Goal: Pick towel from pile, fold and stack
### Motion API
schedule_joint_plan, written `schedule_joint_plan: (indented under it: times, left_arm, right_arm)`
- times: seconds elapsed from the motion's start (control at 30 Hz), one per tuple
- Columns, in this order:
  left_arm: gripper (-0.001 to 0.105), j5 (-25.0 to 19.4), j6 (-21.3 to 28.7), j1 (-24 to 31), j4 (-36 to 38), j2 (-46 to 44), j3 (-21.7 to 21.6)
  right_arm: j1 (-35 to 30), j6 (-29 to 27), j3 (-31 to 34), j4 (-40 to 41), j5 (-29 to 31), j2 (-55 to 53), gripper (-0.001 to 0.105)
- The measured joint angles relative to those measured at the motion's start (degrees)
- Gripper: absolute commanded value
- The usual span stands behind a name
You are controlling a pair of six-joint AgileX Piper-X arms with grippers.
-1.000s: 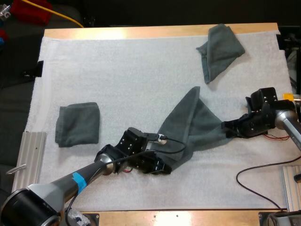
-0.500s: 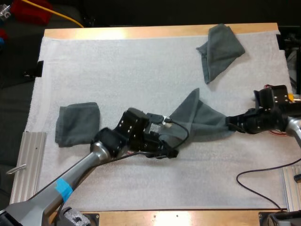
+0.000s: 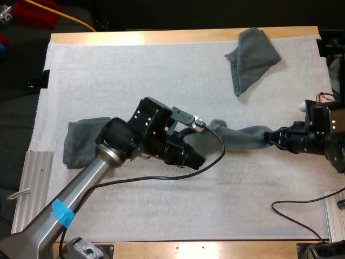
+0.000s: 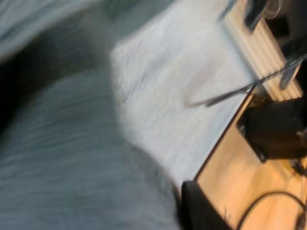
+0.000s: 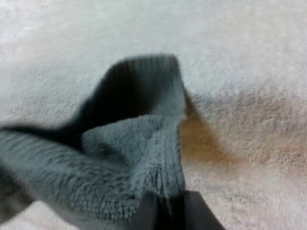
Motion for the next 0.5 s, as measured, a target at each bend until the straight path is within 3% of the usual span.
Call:
schedule_joint_plan:
  times: [0.23, 0.5]
  left_arm:
    - [0.0, 0.7, 0.1, 0.0, 4.5, -0.1, -5.5]
    - [0.0, -0.4, 0.5, 0.0, 5.1, -5.1, -7.3]
  right_arm:
    - [4.5, 0.0, -6.9, 4.7, 5.3, -0.8, 0.001]
    - [7.1, 0.0, -12.9, 9.5, 7.1, -0.8, 0.001]
